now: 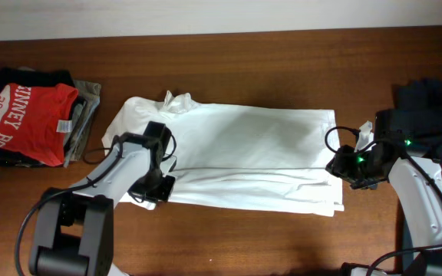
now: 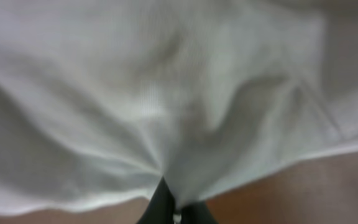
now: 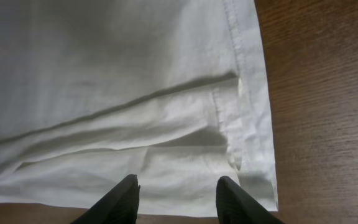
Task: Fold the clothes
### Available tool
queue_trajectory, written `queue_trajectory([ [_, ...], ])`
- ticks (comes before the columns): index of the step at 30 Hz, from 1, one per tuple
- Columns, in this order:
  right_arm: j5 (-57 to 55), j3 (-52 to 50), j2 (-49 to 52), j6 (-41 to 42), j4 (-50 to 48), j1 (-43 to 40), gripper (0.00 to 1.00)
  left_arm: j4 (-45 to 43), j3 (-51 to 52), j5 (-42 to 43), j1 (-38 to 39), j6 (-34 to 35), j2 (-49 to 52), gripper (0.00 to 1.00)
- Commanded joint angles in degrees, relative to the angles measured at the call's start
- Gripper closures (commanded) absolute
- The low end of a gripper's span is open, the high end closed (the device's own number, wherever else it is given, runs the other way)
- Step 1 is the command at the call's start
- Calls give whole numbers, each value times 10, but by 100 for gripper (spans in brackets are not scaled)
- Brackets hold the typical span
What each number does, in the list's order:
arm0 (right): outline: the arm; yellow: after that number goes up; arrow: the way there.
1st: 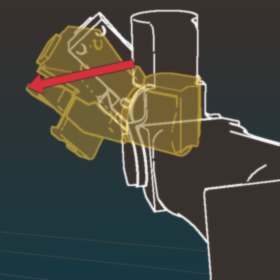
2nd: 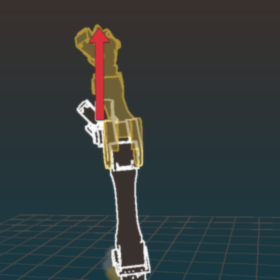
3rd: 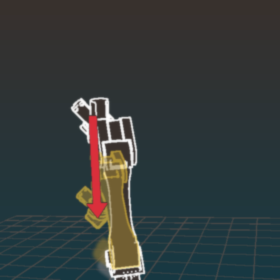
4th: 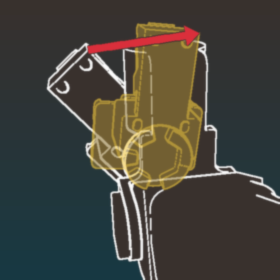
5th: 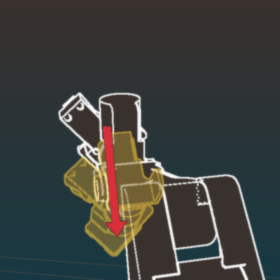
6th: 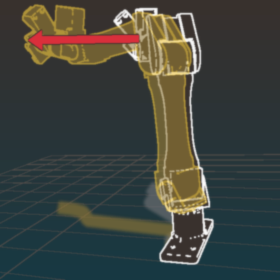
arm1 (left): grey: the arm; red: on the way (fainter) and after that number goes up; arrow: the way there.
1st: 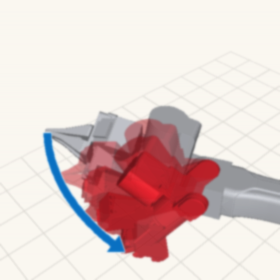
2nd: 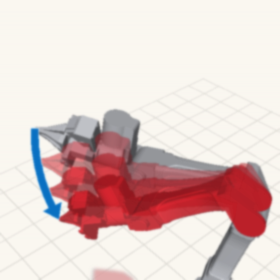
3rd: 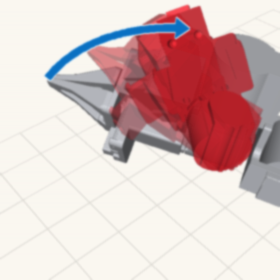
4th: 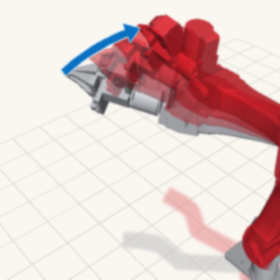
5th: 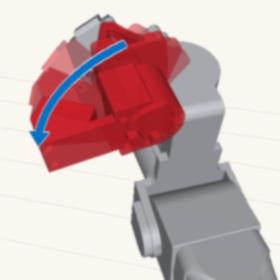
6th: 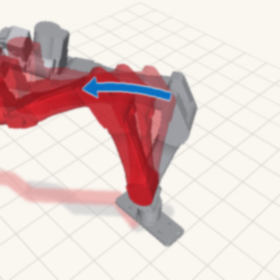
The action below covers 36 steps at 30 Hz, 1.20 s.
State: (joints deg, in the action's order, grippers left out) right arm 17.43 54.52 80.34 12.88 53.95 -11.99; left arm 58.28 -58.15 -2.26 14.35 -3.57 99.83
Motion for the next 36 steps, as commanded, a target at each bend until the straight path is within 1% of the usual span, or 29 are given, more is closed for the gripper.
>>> queue_trajectory([
  [1, -5, -2, -9, -1, 0, 3, 56, 32, -94, -59, 1, 5, 2, 99],
  [3, -5, -2, -9, -1, 0, 3, 56, 22, -142, -105, 1, 4, 2, 99],
  [4, -5, -2, -9, -1, 0, 3, 55, 3, -156, -111, 1, -10, 2, 99],
  [5, -5, -2, -9, -1, 0, 3, 55, -3, -159, -110, 1, -12, 2, 95],
  [6, -5, -2, -9, -1, 1, 3, 56, 12, -159, -98, 1, -12, 2, 91],
  [9, -13, -2, -9, -1, 2, 3, 55, 64, -158, -90, 2, -12, 2, 92],
  [10, -43, -2, -8, 27, 18, 3, 51, 71, -158, -82, 2, -12, 2, 87],
  [11, -76, -5, -2, 74, 51, -1, 50, 72, -158, -75, 2, -12, 2, 74],
  [12, -58, -18, 7, 78, 54, -4, 50, 74, -158, -75, 2, -12, 2, 52],
  [13, -36, -38, 18, 78, 51, -4, 50, 73, -158, -77, 2, -12, 2, 42],
  [14, -24, -59, 29, 78, 51, -4, 49, 71, -158, -78, 2, -12, 2, 38],
  [16, 17, -97, 37, 65, 28, -4, 49, 69, -158, -94, 2, -12, 2, 35],
  [20, 71, -180, 37, 58, -41, -4, 49, 64, -159, -96, 0, -12, 2, 33],
  [21, 77, -196, 37, 58, -65, -4, 60, 65, -163, -96, -2, -12, 2, 34],
  [22, 73, -203, 37, 58, -77, -4, 80, 66, -170, -96, -7, -12, 2, 34],
  [23, 52, -195, 37, 61, -74, -5, 96, 68, -179, -96, -14, -12, 2, 34],
  [25, -17, -163, 36, 86, -44, -6, 96, 70, -188, -96, -27, -12, 2, 34],
  [27, -99, -101, 36, 98, 12, -6, 96, 71, -189, -92, -40, -12, 2, 32],
  [29, -159, -52, 36, 102, 48, -6, 96, 72, -189, -75, -41, -12, 2, 29],
  [31, -161, -39, 36, 101, 64, -5, 95, 75, -188, -42, -41, -12, 2, 28],
  [32, -169, -39, 36, 102, 70, -5, 87, 79, -187, -15, -41, -12, 2, 27],
  [33, -173, -39, 36, 105, 76, -5, 76, 82, -184, 14, -40, -12, 2, 27],
  [34, -173, -39, 36, 115, 78, -5, 61, 84, -174, 33, -37, -12, 2, 27],
  [35, -173, -38, 36, 115, 78, -5, 54, 85, -167, 34, -35, -12, 2, 28],
  [36, -173, -37, 36, 115, 76, -5, 52, 81, -141, 28, -33, -12, 2, 27],
])
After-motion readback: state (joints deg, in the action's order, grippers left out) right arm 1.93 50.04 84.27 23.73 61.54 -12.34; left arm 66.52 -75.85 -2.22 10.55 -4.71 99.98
